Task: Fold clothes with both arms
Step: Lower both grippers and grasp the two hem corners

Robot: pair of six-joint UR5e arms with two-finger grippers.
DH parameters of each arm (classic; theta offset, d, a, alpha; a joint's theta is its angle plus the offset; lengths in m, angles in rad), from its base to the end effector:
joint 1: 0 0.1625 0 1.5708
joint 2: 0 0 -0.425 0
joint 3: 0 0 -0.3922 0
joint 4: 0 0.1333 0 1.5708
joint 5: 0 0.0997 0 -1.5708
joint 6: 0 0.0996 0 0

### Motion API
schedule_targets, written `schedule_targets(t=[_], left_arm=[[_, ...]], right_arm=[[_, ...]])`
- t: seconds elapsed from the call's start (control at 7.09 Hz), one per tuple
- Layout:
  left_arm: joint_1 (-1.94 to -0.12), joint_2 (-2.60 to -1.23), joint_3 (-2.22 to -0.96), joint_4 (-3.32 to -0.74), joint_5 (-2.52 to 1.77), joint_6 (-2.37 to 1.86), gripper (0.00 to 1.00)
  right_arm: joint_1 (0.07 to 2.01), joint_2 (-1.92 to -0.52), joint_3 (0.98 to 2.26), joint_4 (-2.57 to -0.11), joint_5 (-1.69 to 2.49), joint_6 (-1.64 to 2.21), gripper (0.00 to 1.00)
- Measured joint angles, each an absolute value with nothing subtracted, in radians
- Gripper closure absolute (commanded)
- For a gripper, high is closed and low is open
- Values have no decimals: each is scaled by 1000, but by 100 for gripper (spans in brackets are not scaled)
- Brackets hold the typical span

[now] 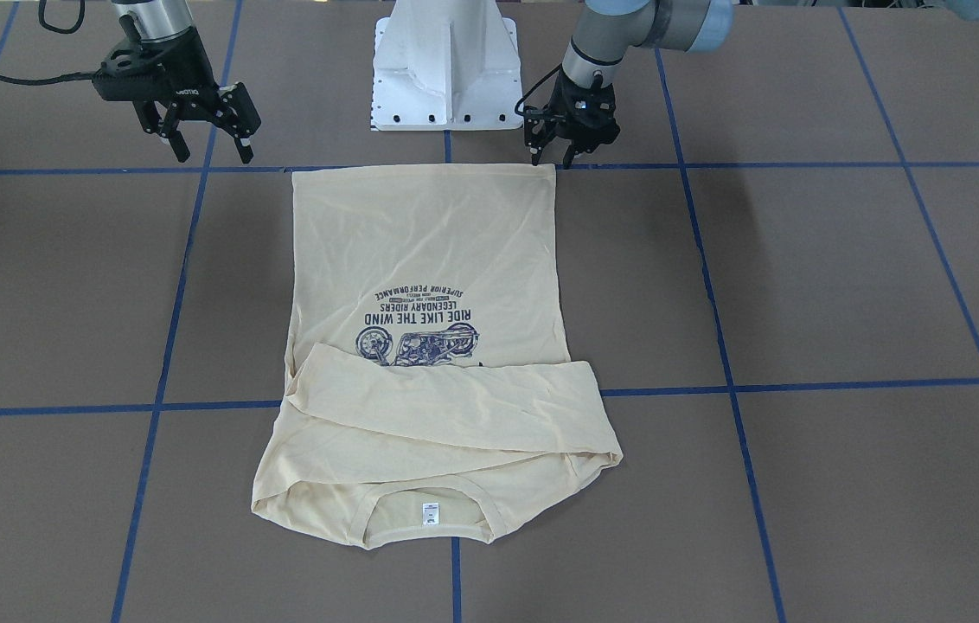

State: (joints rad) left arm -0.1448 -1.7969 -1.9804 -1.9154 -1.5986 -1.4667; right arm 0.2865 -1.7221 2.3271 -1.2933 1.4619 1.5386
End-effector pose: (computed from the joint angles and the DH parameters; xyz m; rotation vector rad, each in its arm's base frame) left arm 0.5245 -0.2084 0.3164 0.0963 0.9758 -0.0238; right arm -0.3414 -0.2508 0.3455 0.2412 -0.8574 0.2854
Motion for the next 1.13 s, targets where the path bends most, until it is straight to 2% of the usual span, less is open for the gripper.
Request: schedule_targets(t=[1.13], left_arm=[[-160,-1816,-1969,-1909,-1600,-1458,55]], right_arm=[[286,-1719,2328,-1293,1462,1539,0]])
